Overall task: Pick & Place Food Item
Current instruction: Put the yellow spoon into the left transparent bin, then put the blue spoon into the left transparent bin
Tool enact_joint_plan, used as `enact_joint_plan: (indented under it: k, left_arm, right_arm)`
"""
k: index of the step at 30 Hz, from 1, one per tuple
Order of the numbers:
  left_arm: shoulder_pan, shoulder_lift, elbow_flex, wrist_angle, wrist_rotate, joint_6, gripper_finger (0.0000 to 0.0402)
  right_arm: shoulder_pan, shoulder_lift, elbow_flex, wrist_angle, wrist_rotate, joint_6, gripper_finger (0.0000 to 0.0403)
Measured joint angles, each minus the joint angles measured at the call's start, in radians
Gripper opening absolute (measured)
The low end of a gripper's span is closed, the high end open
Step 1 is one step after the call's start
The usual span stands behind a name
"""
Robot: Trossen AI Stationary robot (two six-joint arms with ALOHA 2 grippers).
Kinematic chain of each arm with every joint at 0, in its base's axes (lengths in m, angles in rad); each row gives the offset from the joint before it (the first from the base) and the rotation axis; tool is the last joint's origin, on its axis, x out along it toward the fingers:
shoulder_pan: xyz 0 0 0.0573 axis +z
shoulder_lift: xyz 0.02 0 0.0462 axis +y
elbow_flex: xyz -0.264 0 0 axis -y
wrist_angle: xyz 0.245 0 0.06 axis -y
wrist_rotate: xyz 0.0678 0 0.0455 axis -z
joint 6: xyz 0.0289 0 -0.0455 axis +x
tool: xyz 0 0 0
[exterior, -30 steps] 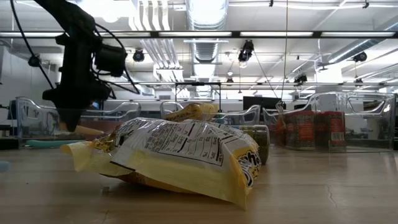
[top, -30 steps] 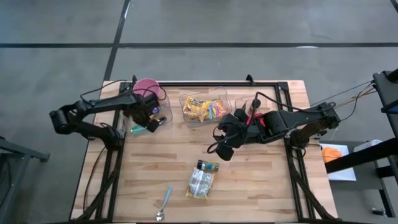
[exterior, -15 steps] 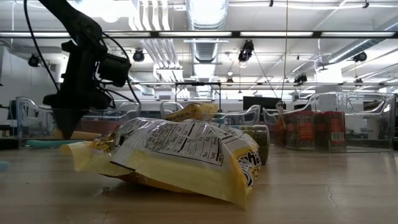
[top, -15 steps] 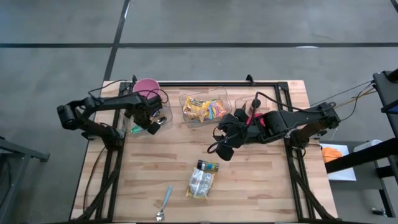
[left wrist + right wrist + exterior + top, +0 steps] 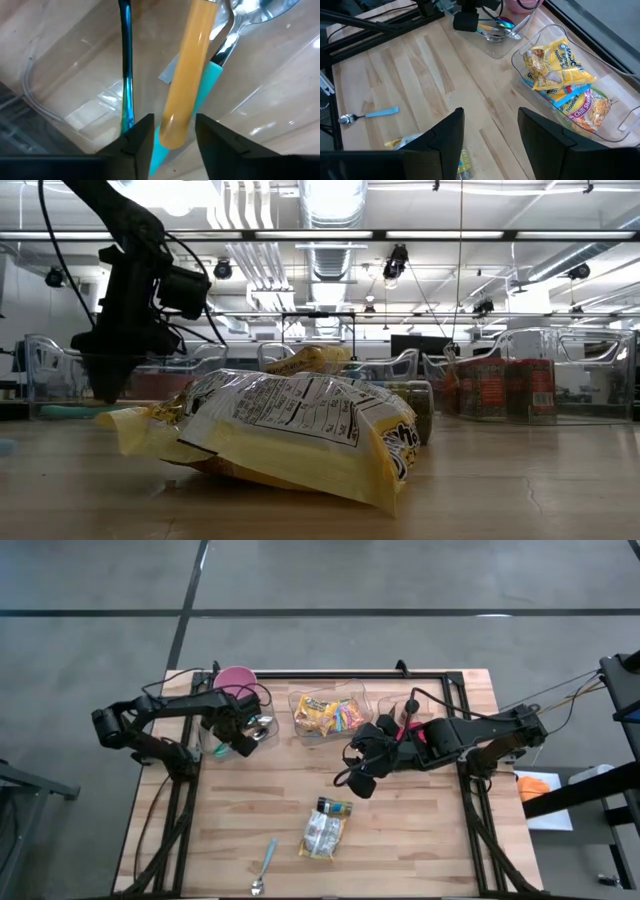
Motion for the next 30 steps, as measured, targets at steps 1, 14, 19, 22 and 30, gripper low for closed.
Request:
enact_joint_plan:
  k: [1, 14, 19, 22, 30]
  left_arm:
    - [0.0, 0.0, 0.0, 0.0, 0.0, 0.0, 0.0161]
    - [0.0, -0.081, 0.042, -0.025, 0.027, 0.004, 0.0245]
    - [-0.002, -0.16, 0.088, -0.05, 0.028, 0.019, 0.0246]
    - [-0.002, -0.202, 0.133, -0.107, 0.049, 0.023, 0.0246]
    - [-0.119, -0.282, 0.287, -0.244, 0.12, -0.079, 0.0246]
  right_arm:
    - [0.0, 0.0, 0.0, 0.0, 0.0, -0.001, 0.0182]
    - [0.0, 0.0, 0.0, 0.0, -0.005, -0.003, 0.0182]
    - [0.0, 0.0, 0.0, -0.001, -0.005, -0.004, 0.0182]
    - [0.0, 0.0, 0.0, -0.002, -0.005, -0.007, 0.0182]
    - [0.0, 0.0, 0.0, -0.005, -0.005, -0.004, 0.0182]
